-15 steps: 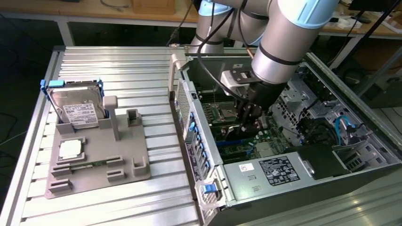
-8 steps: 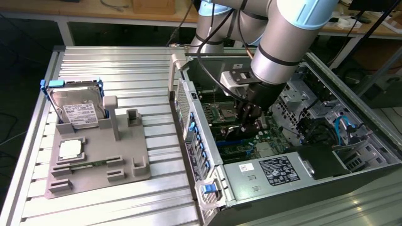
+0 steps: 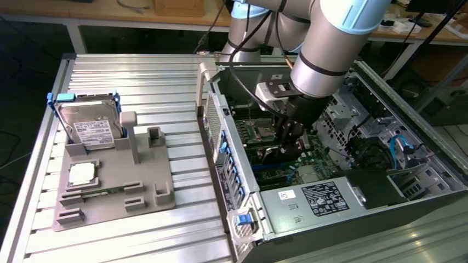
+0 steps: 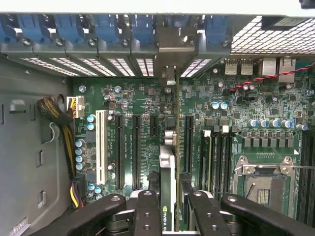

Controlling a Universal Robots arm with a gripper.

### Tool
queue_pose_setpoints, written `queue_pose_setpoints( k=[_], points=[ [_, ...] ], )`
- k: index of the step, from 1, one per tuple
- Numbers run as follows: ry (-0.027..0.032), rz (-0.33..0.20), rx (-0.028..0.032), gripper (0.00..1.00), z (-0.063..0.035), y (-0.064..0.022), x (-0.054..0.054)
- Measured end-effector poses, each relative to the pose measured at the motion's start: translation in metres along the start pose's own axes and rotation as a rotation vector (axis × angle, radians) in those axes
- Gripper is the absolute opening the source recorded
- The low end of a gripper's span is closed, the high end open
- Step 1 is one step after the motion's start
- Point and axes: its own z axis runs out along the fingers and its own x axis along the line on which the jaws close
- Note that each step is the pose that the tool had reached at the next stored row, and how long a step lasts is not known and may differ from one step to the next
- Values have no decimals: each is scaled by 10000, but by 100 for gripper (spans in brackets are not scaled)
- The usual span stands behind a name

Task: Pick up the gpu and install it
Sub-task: 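Insert the gpu into the slot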

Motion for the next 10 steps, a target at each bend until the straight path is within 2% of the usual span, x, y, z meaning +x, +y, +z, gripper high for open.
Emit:
queue_pose_setpoints(
  k=[10],
  points=[
    [2,-1,-2,27,5,30,-1]
  ],
)
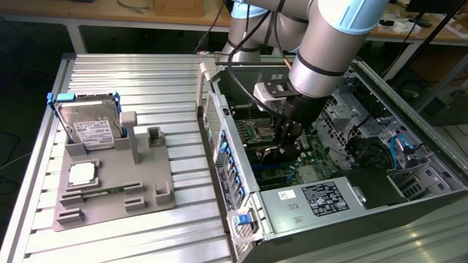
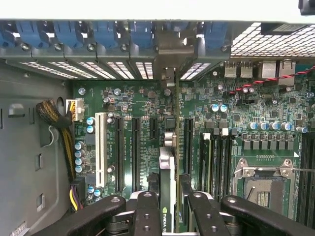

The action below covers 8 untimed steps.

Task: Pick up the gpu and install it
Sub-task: 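Insert the gpu into the slot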

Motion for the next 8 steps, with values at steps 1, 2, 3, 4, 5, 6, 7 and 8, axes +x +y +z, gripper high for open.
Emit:
queue_pose_setpoints(
  k=[1,2,3,4,5,6,7,8],
  points=[
    [0,1,0,27,3,1,0],
    [-1,1,1,27,9,1,0],
    [-1,1,0,27,10,1,0],
    [-1,1,0,27,12,1,0],
    [-2,1,1,27,14,1,-1],
    [-2,1,1,27,17,1,-1],
    [-2,1,1,27,20,0,-1],
    [-1,1,0,27,23,1,0]
  ],
)
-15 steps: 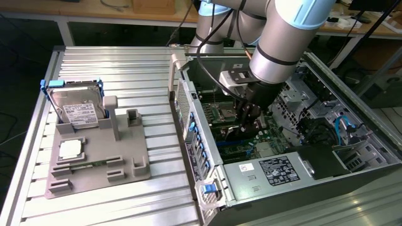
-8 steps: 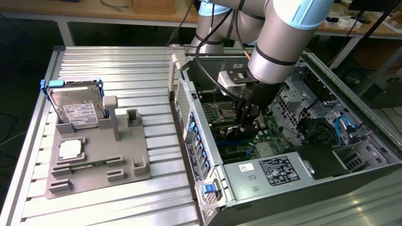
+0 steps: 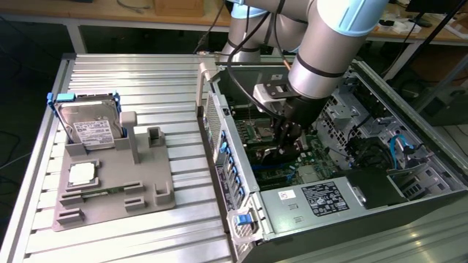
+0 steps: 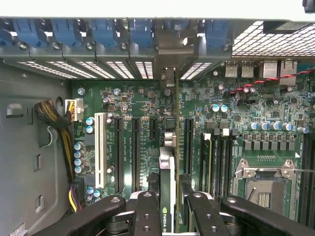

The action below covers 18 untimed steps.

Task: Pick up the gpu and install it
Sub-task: 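Insert the gpu into the slot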

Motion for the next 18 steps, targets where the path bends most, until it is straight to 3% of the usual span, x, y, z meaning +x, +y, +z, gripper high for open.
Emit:
queue_pose_setpoints(
  k=[14,18],
  points=[
    [-1,1,0,27,21,1,0],
    [-12,13,-71,27,21,1,0]
  ],
)
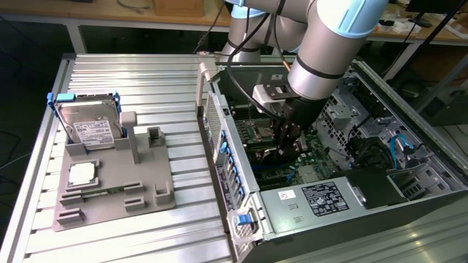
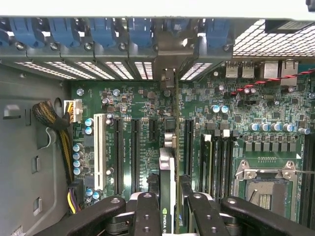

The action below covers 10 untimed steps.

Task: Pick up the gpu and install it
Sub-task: 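Insert the gpu into the slot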

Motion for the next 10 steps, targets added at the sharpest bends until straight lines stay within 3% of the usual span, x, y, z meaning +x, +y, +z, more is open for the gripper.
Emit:
queue_pose_setpoints(
  k=[3,10],
  points=[
    [-3,5,-80,27,1,0,0],
    [-3,7,-85,27,23,0,2]
  ],
)
